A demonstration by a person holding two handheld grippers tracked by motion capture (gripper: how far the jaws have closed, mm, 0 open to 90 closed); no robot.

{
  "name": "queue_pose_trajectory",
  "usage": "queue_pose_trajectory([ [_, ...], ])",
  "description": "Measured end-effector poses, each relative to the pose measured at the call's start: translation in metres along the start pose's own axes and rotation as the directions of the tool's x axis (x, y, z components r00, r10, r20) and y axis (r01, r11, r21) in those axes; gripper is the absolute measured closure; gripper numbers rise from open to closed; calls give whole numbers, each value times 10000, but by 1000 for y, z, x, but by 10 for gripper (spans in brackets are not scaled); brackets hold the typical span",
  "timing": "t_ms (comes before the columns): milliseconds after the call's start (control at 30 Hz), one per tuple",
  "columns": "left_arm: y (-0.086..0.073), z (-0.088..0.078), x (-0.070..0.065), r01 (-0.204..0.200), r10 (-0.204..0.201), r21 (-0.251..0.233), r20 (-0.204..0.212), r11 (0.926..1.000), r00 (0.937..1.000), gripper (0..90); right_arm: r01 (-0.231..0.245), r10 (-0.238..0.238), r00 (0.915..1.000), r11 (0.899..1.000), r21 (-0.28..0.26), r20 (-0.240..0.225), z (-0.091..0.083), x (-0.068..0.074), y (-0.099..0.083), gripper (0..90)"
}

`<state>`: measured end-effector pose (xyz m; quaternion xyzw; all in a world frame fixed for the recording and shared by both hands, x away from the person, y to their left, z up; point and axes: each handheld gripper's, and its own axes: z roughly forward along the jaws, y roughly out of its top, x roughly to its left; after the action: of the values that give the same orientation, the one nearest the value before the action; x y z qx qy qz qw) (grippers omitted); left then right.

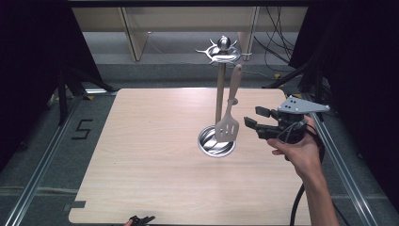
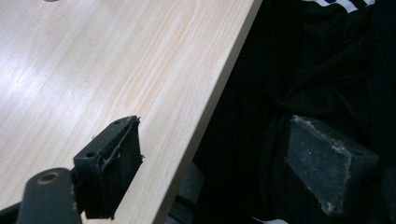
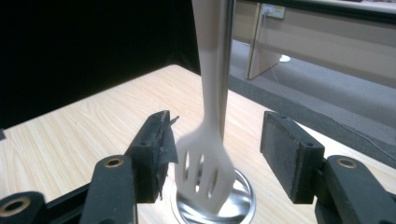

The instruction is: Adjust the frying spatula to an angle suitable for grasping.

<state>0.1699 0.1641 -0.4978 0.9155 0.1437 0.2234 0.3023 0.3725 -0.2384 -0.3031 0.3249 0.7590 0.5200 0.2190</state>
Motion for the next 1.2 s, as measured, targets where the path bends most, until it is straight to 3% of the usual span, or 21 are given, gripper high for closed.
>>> queue_pose_trajectory([
  [33, 0, 0, 0, 9, -9, -13, -11, 10000, 10000, 171, 243, -243, 9997, 9997, 28, 61, 0, -2, -3, 440],
  [267, 0, 1, 1, 79, -79, -16, 61, 10000, 10000, 171, -151, 151, 9999, 9997, 180, 31, -2, -2, -23, 432],
  [467, -1, 1, 1, 47, -46, 45, -197, 10000, 9998, 171, -274, 275, 9996, 9993, 265, -14, -4, 0, -36, 428],
  [800, -1, 0, 2, 157, -157, 29, -103, 9999, 9998, 171, -399, 398, 9992, 9985, 376, 43, -9, 2, -53, 414],
  [933, 0, 0, 3, 87, -84, 76, -321, 9999, 9995, 171, -275, 273, 9996, 9984, 495, 45, -10, 2, -60, 406],
  [1000, 1, 0, 2, 198, -198, -6, -68, 9998, 9998, 171, -308, 307, 9995, 9974, 648, 18, -11, 3, -64, 402],
  [1100, 2, 2, 2, 146, -145, 40, -216, 9999, 9997, 171, -460, 460, 9989, 9954, 836, 19, -11, 2, -70, 401],
  [1133, 1, 2, 2, 139, -138, 74, -198, 9999, 9997, 171, -297, 296, 9996, 9960, 839, 29, -11, 0, -72, 400],
  [1167, 1, 3, 3, 186, -186, 90, -40, 9998, 9998, 171, -500, 494, 9987, 9951, 857, 97, -11, 1, -74, 398],
  [1200, 1, 2, 3, 186, -187, 89, 47, 9998, 9998, 171, -291, 287, 9996, 9953, 920, 60, -11, -1, -76, 397],
])
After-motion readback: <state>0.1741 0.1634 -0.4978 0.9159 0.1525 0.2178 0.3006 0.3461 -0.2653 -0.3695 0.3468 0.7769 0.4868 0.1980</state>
